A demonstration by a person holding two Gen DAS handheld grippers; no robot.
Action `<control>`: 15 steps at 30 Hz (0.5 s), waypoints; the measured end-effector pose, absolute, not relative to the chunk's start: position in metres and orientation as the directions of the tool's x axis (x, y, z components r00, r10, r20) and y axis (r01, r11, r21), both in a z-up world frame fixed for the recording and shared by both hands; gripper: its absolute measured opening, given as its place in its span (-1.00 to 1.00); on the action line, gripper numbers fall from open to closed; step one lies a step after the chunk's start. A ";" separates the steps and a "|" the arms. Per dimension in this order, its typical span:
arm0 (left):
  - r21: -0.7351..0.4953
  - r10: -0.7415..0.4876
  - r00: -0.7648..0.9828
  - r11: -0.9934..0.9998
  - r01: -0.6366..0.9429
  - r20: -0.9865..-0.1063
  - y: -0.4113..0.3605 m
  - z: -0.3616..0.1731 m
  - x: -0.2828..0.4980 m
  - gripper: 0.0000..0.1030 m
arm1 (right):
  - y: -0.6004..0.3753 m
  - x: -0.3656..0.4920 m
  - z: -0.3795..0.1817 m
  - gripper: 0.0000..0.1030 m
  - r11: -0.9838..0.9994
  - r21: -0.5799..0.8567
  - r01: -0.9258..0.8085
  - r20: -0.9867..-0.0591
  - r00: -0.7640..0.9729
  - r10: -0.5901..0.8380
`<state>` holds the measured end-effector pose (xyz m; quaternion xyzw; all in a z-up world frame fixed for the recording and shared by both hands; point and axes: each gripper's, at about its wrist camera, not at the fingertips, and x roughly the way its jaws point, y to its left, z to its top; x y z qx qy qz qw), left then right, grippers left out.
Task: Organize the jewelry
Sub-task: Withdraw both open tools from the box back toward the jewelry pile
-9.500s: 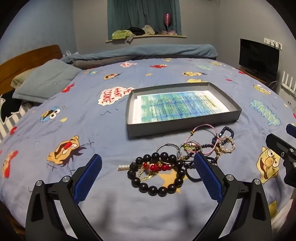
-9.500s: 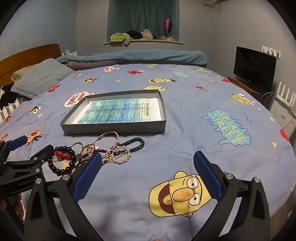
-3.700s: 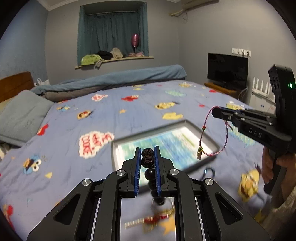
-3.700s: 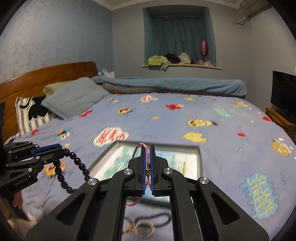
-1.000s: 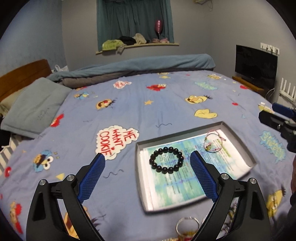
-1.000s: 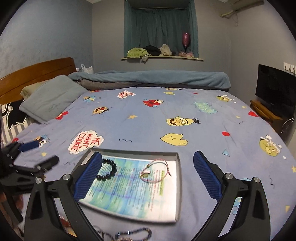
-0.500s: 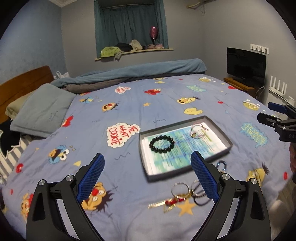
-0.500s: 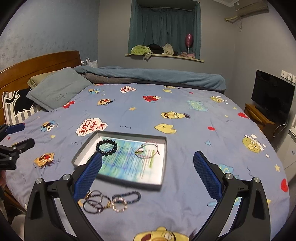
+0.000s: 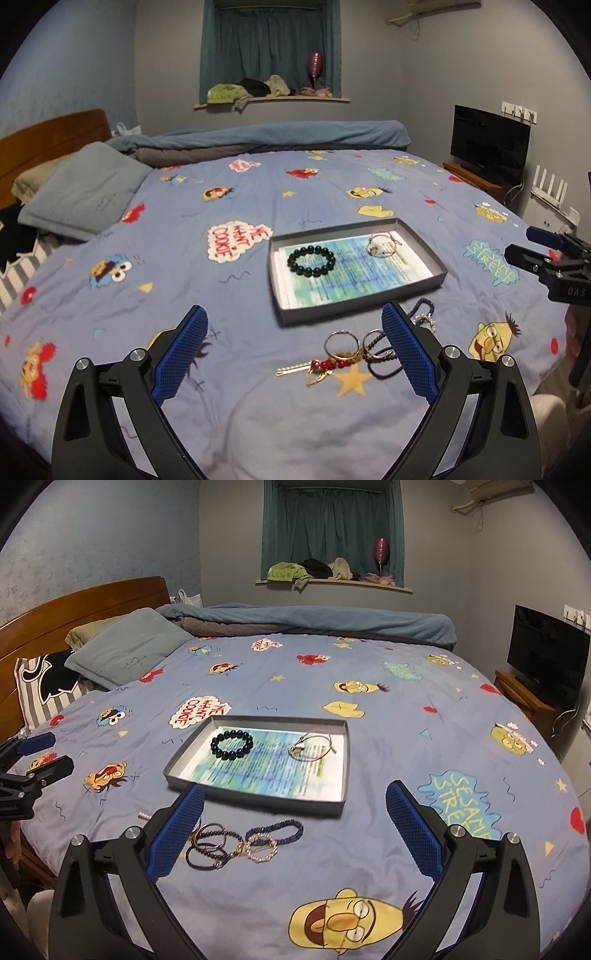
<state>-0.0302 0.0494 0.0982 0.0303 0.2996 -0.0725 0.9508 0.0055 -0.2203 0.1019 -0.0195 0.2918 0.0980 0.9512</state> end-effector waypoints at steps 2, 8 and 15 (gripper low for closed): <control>0.020 -0.110 0.808 0.989 0.148 -0.579 0.048 0.090 -0.026 0.84 | -0.218 0.005 0.095 0.89 0.981 0.026 -0.193 -0.558 0.811 0.174; -0.003 -0.104 0.785 0.992 0.130 -0.611 0.052 0.053 -0.010 0.84 | -0.208 0.013 0.062 0.89 0.980 0.052 -0.193 -0.581 0.792 0.187; 0.014 -0.083 0.769 0.993 0.119 -0.633 0.061 0.020 0.003 0.84 | -0.202 0.020 0.026 0.89 0.982 0.014 -0.190 -0.586 0.794 0.162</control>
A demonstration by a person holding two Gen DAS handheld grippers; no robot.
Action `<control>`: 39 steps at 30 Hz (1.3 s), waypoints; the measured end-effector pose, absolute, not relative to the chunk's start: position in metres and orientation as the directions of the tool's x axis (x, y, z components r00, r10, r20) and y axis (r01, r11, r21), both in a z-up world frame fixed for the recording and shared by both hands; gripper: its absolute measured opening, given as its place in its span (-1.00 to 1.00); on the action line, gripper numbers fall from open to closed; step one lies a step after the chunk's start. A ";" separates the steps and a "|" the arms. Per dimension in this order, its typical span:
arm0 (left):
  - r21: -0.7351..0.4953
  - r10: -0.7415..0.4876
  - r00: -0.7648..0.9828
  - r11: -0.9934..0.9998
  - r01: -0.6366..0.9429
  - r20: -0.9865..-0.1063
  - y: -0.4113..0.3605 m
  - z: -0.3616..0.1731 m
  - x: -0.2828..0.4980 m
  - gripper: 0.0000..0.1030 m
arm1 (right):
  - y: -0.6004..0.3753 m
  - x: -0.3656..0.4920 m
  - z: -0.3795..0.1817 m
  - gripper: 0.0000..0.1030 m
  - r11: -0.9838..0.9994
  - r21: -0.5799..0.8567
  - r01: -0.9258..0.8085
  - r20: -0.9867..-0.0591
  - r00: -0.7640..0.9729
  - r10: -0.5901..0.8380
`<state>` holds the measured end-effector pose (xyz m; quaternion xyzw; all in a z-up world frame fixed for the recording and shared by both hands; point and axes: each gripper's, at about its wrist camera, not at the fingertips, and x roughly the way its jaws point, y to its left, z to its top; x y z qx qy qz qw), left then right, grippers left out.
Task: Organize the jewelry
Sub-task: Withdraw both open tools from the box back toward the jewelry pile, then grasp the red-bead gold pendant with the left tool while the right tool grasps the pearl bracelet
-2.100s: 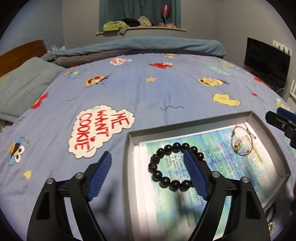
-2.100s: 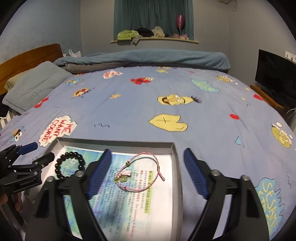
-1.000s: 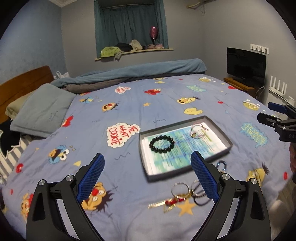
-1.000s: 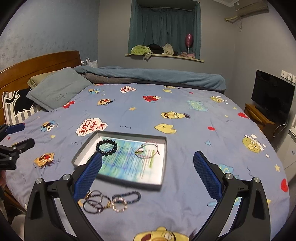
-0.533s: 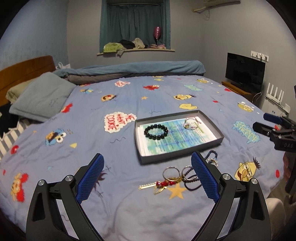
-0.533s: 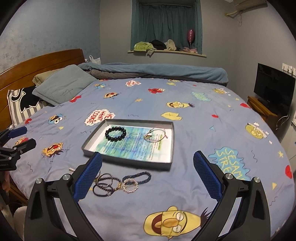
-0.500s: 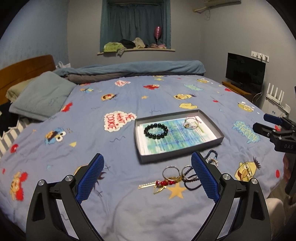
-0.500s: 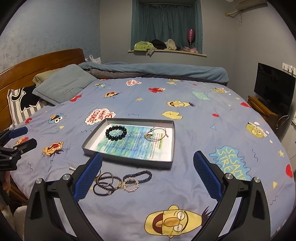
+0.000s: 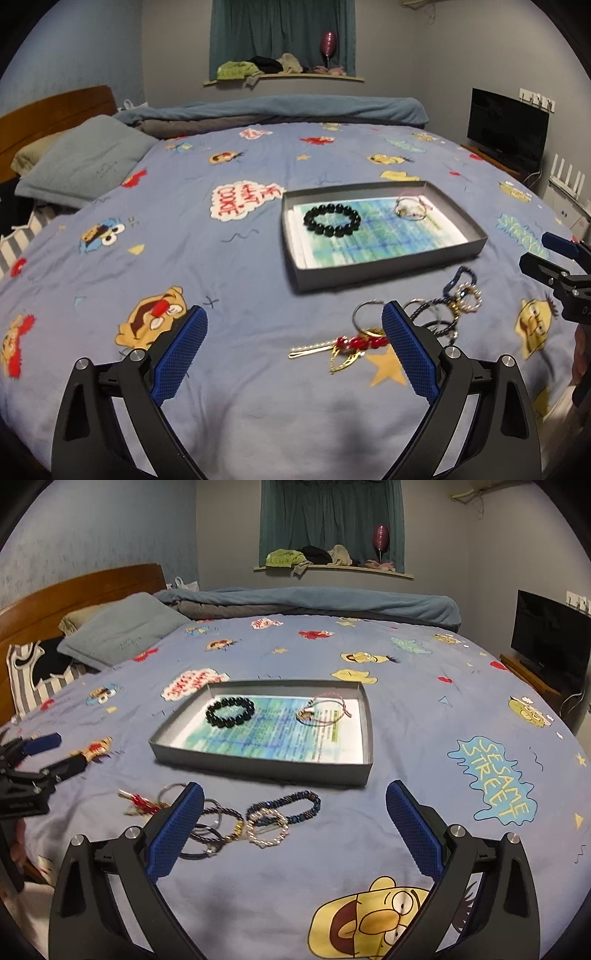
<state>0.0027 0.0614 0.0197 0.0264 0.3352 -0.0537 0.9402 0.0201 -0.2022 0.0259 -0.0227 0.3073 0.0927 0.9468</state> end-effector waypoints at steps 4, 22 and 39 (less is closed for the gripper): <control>0.058 -0.073 0.736 0.987 0.151 -0.674 0.058 -0.001 0.010 0.84 | -0.197 0.024 0.007 0.89 0.975 -0.037 -0.218 -0.607 0.780 0.152; 0.031 -0.203 0.651 0.944 0.329 -0.732 0.031 -0.039 0.018 -0.14 | -0.199 0.040 -0.023 0.71 0.968 0.041 -0.248 -0.718 0.667 0.201; 0.121 -0.178 0.708 0.929 0.351 -0.684 0.011 -0.029 0.013 -0.49 | -0.212 0.049 -0.034 0.11 0.972 0.055 -0.227 -0.733 0.652 0.193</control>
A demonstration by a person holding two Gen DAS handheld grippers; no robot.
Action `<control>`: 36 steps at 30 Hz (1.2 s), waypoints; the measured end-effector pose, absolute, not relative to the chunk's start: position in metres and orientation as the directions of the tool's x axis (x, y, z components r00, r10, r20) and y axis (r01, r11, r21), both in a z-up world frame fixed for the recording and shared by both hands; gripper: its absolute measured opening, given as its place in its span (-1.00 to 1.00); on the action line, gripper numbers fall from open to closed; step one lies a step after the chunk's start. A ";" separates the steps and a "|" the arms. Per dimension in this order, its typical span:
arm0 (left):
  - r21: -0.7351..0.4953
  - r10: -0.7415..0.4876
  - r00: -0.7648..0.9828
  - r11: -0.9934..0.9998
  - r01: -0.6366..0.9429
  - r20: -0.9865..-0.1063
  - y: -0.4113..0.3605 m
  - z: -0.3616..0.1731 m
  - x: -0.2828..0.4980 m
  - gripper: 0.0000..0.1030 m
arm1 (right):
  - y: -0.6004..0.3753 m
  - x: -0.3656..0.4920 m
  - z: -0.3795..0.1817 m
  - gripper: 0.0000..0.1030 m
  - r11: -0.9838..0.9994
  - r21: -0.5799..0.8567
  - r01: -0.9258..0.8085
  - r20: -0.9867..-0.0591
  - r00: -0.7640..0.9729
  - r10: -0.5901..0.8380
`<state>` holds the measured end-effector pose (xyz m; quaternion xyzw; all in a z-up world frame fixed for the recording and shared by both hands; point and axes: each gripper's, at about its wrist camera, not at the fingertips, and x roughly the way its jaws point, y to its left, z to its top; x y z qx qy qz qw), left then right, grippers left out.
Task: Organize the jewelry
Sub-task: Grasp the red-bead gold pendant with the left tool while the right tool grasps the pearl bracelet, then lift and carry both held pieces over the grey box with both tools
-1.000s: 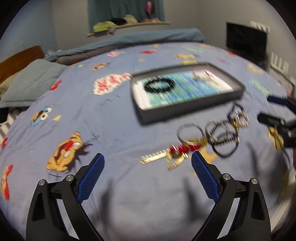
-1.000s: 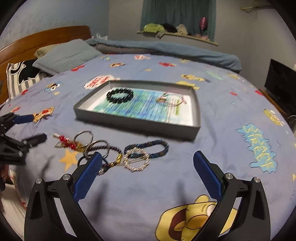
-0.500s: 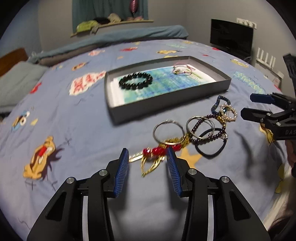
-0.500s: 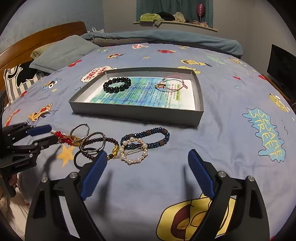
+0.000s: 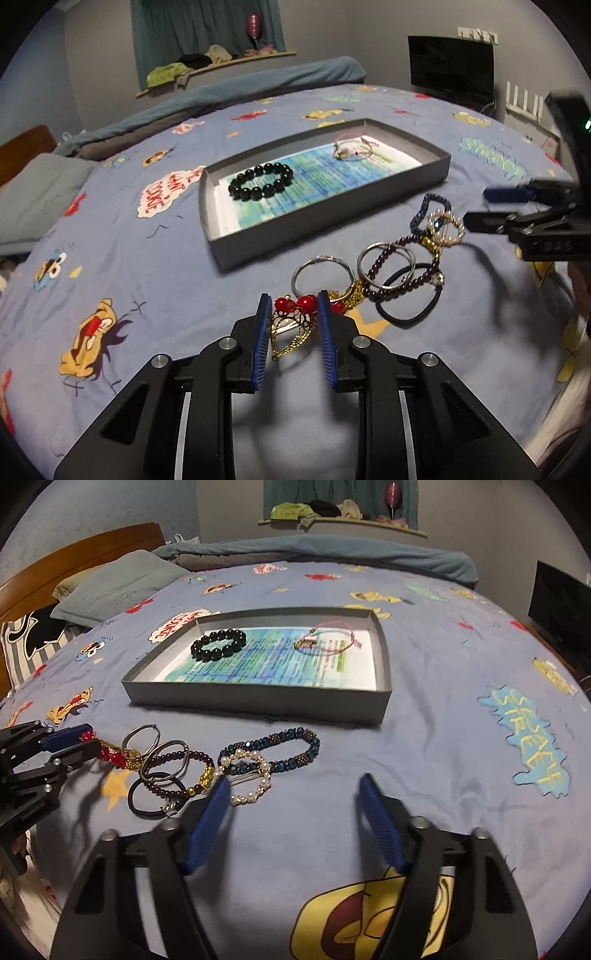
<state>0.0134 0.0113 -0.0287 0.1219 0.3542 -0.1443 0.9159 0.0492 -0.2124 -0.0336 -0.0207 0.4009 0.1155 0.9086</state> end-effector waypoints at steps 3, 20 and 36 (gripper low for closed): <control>0.107 -0.177 0.708 0.935 0.337 -0.684 0.015 -0.027 0.014 -0.49 | -0.209 0.054 -0.041 -0.10 0.969 0.080 -0.235 -0.754 0.622 0.213; 0.102 -0.167 0.705 0.941 0.322 -0.689 0.024 -0.028 0.014 -0.49 | -0.195 0.064 -0.043 -0.84 0.953 0.178 -0.243 -0.749 0.594 0.292; 0.081 -0.188 0.784 0.954 0.290 -0.591 0.038 0.009 -0.006 -0.50 | -0.201 0.041 -0.002 -0.86 0.961 0.101 -0.259 -0.627 0.733 0.264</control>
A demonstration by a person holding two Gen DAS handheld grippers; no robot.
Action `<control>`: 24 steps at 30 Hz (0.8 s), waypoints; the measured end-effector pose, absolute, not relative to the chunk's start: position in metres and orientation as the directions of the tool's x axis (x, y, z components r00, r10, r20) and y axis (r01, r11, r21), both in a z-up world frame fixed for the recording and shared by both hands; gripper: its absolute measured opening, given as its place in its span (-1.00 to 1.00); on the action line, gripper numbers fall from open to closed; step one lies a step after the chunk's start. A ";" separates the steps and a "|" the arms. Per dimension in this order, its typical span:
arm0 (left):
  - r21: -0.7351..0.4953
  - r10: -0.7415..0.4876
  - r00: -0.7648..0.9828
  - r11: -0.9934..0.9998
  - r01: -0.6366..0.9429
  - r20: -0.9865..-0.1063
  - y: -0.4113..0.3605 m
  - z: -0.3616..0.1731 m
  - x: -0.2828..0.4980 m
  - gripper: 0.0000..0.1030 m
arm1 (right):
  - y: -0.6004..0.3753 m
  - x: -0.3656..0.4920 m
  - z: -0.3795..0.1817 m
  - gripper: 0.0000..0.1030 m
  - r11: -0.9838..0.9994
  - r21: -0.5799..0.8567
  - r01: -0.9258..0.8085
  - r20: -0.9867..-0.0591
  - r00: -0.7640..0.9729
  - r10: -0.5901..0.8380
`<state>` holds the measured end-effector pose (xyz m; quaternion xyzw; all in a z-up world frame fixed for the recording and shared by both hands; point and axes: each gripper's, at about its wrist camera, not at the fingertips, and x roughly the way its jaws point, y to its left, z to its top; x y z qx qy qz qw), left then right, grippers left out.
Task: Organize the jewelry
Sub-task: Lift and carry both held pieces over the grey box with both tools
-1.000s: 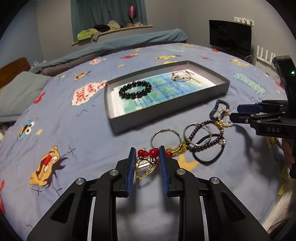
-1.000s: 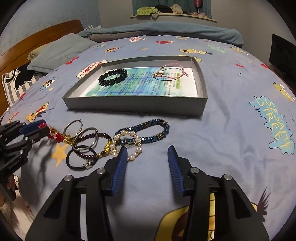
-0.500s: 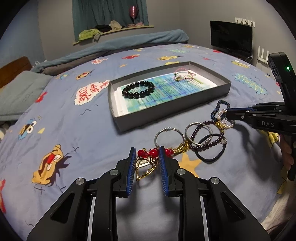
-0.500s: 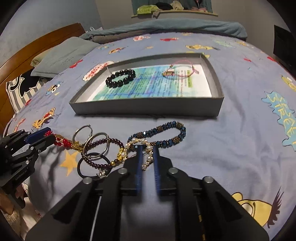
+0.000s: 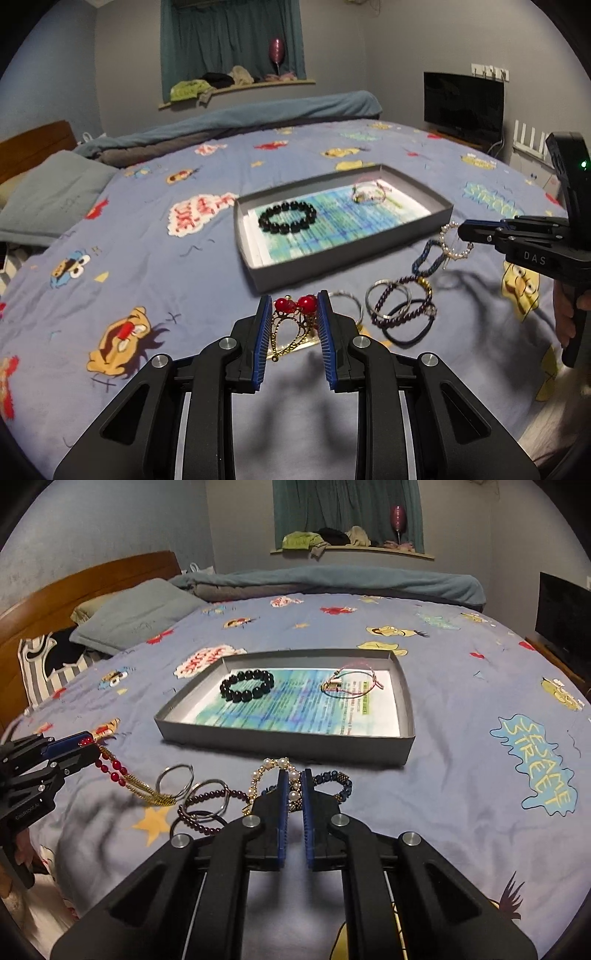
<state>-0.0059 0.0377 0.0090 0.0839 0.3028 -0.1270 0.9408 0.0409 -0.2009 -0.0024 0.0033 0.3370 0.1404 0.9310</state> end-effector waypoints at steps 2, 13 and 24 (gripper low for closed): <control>0.086 -0.186 0.795 0.954 0.286 -0.577 0.038 0.015 -0.006 -0.50 | -0.205 0.043 0.003 -0.86 0.963 0.101 -0.250 -0.618 0.743 0.257; 0.099 -0.173 0.857 0.963 0.250 -0.486 0.031 0.068 0.021 -0.50 | -0.216 0.068 0.040 -0.86 0.975 0.125 -0.185 -0.550 0.804 0.223; 0.095 -0.214 0.840 0.950 0.298 -0.498 -0.012 0.072 0.086 -0.50 | -0.225 0.125 0.062 -0.86 0.978 0.161 -0.132 -0.484 0.853 0.195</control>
